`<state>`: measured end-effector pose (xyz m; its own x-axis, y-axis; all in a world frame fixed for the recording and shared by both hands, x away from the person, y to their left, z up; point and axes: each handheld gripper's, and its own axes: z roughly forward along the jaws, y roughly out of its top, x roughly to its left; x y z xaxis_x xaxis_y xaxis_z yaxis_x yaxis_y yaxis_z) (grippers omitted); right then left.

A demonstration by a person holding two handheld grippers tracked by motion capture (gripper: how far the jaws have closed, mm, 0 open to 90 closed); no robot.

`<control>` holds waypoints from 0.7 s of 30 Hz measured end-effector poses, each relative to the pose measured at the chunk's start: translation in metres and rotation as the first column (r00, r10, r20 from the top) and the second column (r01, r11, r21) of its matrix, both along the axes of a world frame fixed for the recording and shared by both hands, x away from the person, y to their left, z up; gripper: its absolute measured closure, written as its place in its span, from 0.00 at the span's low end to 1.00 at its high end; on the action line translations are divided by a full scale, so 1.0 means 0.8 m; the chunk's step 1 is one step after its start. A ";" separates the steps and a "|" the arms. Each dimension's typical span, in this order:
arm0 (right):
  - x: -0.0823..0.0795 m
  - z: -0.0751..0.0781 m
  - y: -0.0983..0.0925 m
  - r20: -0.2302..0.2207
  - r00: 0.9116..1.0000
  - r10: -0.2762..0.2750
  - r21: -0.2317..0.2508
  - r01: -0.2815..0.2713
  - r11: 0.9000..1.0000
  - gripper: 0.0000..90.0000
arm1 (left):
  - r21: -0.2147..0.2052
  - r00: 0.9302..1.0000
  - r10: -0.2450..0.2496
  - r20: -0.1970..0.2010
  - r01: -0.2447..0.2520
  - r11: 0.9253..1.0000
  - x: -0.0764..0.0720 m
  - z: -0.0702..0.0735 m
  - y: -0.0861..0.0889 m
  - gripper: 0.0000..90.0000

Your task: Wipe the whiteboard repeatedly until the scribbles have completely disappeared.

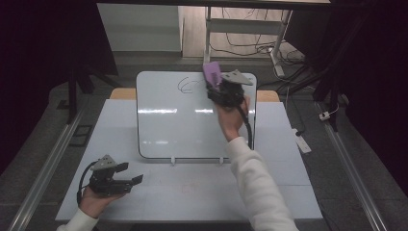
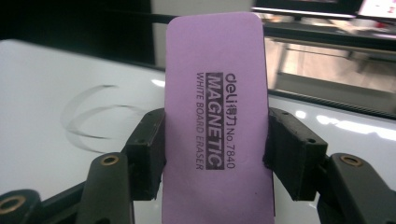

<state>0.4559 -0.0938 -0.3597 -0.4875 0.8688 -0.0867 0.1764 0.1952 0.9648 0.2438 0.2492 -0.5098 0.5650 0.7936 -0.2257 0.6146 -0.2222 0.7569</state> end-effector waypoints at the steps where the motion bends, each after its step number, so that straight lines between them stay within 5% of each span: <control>1: -0.001 -0.001 0.011 -0.003 1.000 0.020 -0.010 -0.020 1.000 0.46 | 0.000 1.000 0.001 0.000 -0.001 1.000 0.000 0.000 0.000 0.21; 6: -0.012 -0.015 0.084 -0.017 0.987 0.157 -0.053 -0.157 0.986 0.46 | 0.003 1.000 0.002 0.002 -0.002 1.000 -0.001 0.000 -0.001 0.21; 9: -0.015 -0.016 0.095 -0.015 0.985 0.169 -0.073 -0.170 0.983 0.46 | 0.002 1.000 0.003 0.003 -0.003 1.000 -0.002 0.000 -0.001 0.21; 12: -0.011 -0.013 0.081 -0.027 0.986 0.167 -0.041 -0.168 0.985 0.46 | 0.002 1.000 0.005 0.003 -0.005 1.000 -0.002 0.000 0.000 0.21; 17: -0.002 0.002 0.031 -0.005 0.998 0.057 -0.011 -0.057 0.998 0.46 | 0.004 1.000 0.012 0.001 -0.012 1.000 -0.003 0.001 0.000 0.21; 21: 0.005 0.009 -0.005 -0.007 1.000 -0.009 0.042 0.009 0.999 0.46 | 0.004 1.000 0.012 0.002 -0.012 1.000 -0.003 0.001 -0.001 0.21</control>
